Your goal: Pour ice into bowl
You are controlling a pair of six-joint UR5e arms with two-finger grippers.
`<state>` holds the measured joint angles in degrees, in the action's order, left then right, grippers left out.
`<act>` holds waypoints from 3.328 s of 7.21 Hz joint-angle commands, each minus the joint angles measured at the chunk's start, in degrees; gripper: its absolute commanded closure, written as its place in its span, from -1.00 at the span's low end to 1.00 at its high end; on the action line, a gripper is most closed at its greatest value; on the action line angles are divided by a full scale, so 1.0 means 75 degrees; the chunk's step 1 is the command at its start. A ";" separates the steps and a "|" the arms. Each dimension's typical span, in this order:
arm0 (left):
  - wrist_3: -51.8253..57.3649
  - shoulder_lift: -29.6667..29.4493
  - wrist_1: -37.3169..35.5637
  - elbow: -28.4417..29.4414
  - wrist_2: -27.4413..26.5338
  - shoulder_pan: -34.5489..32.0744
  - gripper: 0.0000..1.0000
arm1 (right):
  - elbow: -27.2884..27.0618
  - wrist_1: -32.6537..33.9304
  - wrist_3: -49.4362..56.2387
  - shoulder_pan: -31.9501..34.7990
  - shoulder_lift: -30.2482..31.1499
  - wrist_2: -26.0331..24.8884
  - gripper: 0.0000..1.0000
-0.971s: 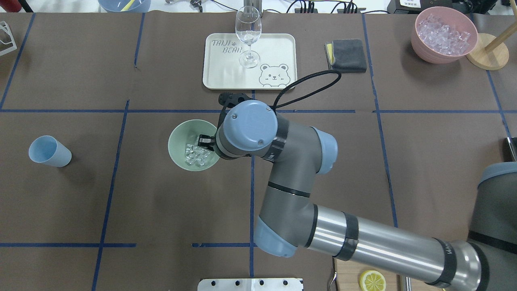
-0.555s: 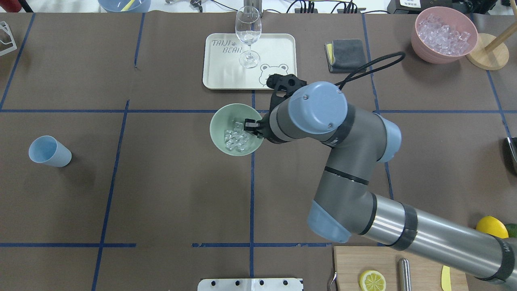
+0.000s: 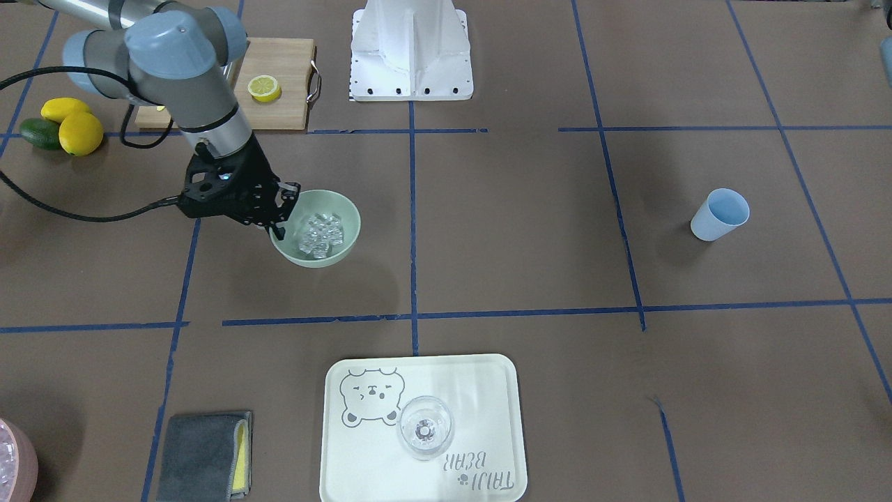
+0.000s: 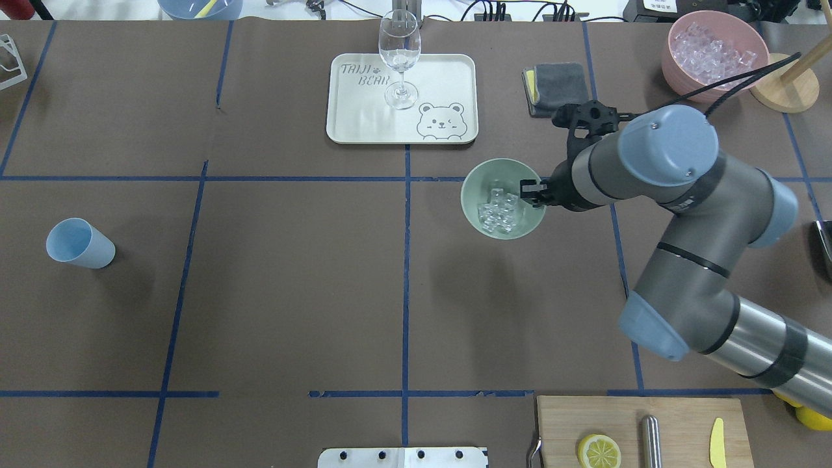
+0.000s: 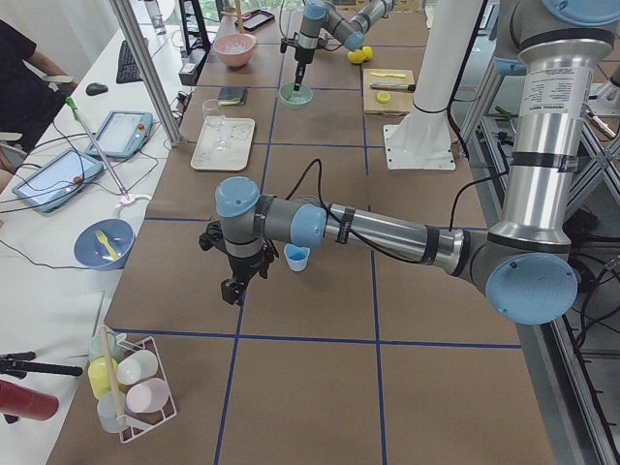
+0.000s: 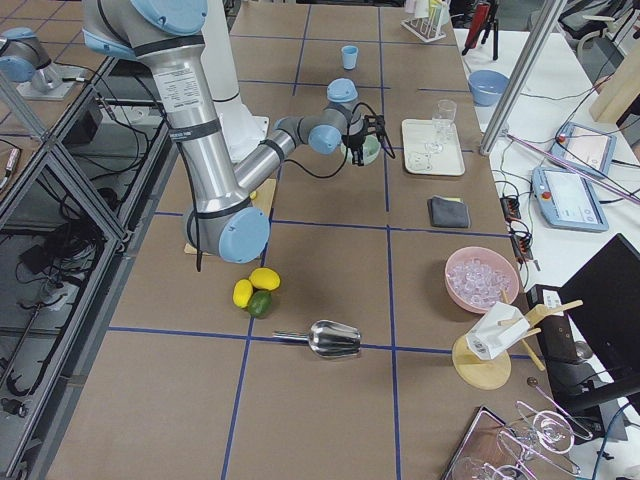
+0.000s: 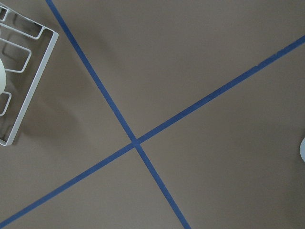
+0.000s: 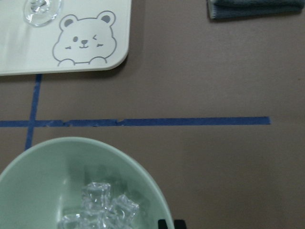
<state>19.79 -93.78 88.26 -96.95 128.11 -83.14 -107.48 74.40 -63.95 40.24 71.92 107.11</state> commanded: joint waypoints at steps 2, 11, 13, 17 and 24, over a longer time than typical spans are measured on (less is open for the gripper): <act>-0.0107 0.0024 -0.0072 0.0177 0.0086 -0.0012 -1.00 | -0.0027 -0.1955 0.1035 0.0994 0.2169 0.0867 1.00; -0.1772 -0.0105 -0.0037 0.0119 0.0133 -0.0048 -1.00 | 0.2611 -0.5045 0.2340 0.2755 0.3453 0.3087 -0.98; -0.1760 -0.0105 -0.0014 0.0119 0.0133 -0.0059 -1.00 | 0.2577 -0.4917 0.2432 0.3070 0.3488 0.3097 -1.00; -0.1760 -0.0117 -0.0002 0.0119 0.0133 -0.0059 -1.00 | 0.2425 -0.3435 0.4226 0.4145 0.3418 0.3449 -1.00; -0.1748 -0.0070 -0.0002 0.0177 0.0517 -0.0071 -1.00 | 0.0658 0.2589 1.0010 0.7042 0.3171 0.3683 -1.00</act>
<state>6.61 -94.51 88.23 -95.86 130.22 -83.64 -99.26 86.73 5.90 90.24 95.26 134.54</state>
